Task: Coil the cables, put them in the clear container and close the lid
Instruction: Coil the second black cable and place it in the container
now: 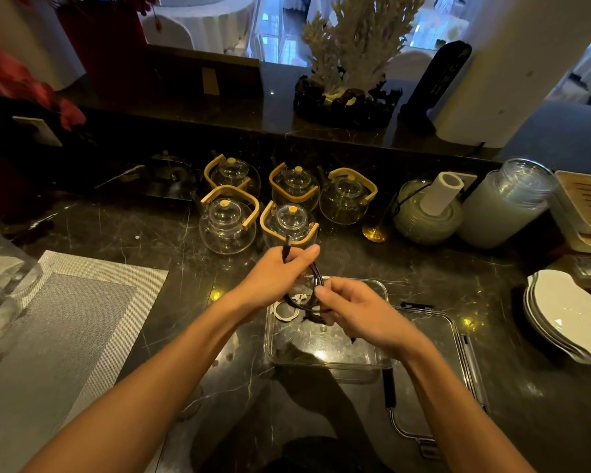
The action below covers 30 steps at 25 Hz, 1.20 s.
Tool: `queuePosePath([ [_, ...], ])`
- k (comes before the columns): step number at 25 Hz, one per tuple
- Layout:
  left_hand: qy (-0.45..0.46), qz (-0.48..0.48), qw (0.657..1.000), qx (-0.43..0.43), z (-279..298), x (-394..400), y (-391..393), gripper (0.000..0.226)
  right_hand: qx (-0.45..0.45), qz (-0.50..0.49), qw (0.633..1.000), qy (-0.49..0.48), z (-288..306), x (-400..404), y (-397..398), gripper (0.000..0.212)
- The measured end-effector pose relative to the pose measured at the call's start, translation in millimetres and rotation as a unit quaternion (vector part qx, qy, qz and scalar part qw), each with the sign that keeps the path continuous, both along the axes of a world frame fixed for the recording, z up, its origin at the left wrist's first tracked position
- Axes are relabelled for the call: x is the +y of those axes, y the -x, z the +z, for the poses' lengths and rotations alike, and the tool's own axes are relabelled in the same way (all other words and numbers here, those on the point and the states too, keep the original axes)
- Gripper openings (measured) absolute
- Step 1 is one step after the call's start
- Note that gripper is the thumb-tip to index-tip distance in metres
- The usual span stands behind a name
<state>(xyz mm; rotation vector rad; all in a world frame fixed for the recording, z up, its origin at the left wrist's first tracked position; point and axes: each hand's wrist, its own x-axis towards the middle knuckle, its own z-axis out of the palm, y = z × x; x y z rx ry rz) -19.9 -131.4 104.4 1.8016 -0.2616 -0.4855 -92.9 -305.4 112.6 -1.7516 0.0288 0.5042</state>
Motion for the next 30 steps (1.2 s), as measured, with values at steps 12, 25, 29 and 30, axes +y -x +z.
queuePosePath([
  [12,0.201,0.244,0.938,0.144,1,-11,-6,0.044,0.04,-0.091,0.729,-0.677,-25,-17,23,0.056],
  [25,0.125,0.137,0.982,0.041,8,-24,5,0.046,0.18,-0.179,0.829,-0.498,-31,-5,-1,0.033],
  [29,0.08,0.145,0.986,-0.005,8,-30,9,0.052,0.106,-0.169,0.93,-0.307,-26,5,-2,0.021],
  [30,0.08,0.158,0.984,-0.002,7,-30,8,0.053,0.083,-0.162,0.941,-0.285,-24,6,-2,0.022],
])
